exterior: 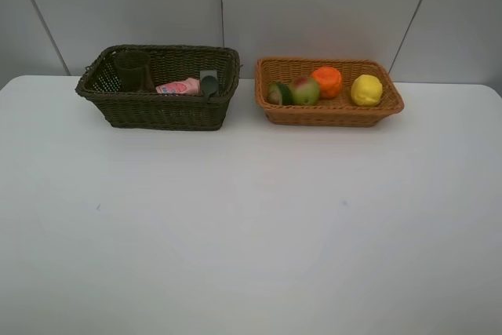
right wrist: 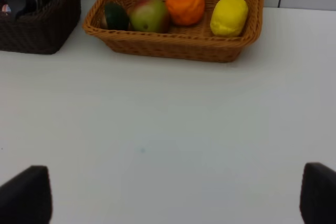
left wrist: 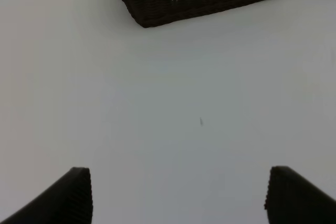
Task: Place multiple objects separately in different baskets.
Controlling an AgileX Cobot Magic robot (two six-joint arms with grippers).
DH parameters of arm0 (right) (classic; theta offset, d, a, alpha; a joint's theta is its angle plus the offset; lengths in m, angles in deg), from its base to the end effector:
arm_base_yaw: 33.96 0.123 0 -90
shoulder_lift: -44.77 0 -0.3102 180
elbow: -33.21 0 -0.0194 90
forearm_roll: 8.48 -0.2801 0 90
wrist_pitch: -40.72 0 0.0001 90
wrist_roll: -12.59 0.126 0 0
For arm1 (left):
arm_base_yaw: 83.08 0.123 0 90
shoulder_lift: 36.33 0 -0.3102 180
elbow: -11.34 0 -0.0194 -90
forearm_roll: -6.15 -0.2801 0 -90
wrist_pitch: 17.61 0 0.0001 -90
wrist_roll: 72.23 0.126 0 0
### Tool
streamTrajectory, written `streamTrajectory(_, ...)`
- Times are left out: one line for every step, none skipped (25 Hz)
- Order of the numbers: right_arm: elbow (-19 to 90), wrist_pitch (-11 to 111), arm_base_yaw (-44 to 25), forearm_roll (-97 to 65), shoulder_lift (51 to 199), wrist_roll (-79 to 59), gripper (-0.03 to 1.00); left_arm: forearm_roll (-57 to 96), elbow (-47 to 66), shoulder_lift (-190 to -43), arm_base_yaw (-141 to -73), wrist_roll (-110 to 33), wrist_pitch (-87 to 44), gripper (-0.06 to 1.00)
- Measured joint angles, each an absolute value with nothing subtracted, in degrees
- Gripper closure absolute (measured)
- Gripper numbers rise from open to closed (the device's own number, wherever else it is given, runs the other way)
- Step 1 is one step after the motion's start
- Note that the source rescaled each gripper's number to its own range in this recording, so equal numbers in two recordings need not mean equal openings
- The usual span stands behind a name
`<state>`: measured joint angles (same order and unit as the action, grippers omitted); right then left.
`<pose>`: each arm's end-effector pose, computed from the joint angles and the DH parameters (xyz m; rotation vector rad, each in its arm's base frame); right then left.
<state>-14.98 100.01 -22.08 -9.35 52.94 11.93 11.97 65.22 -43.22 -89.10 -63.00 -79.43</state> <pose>0.0280 0.0076 0.2838 -0.2212 2.0091 0.1423 0.0315 -0.0146 0.2465 0.2846 2.1172 -0.0910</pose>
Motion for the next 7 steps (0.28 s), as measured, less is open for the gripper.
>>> streamTrajectory(-14.98, 100.01, -22.08, -9.35, 52.94, 11.93, -0.03, 11.97, 65.22, -43.22, -89.1, -63.0, -79.43, 0.06)
streamTrajectory(-14.98, 100.01, -22.08, -9.35, 52.94, 11.93, -0.03, 11.97, 65.22, -43.22, -89.1, -63.0, -79.43, 0.06)
streamTrajectory(-14.98, 100.01, -22.08, -9.35, 52.94, 11.93, -0.03, 11.97, 65.22, -43.22, -89.1, -63.0, -79.43, 0.06)
streamTrajectory(-14.98, 100.01, -22.08, -9.35, 52.94, 11.93, -0.03, 11.97, 65.22, -43.22, -89.1, -63.0, -79.43, 0.06)
streamTrajectory(-14.98, 100.01, -22.08, -9.35, 52.94, 11.93, -0.03, 11.97, 65.22, -43.22, -89.1, -63.0, -79.43, 0.06)
streamTrajectory(-14.98, 100.01, -22.08, -9.35, 52.94, 11.93, -0.03, 11.97, 65.22, -43.22, -89.1, -63.0, -79.43, 0.06)
streamTrajectory(-14.98, 100.01, -22.08, -9.35, 52.94, 11.93, -0.03, 11.97, 65.22, -43.22, -89.1, -63.0, -79.43, 0.06)
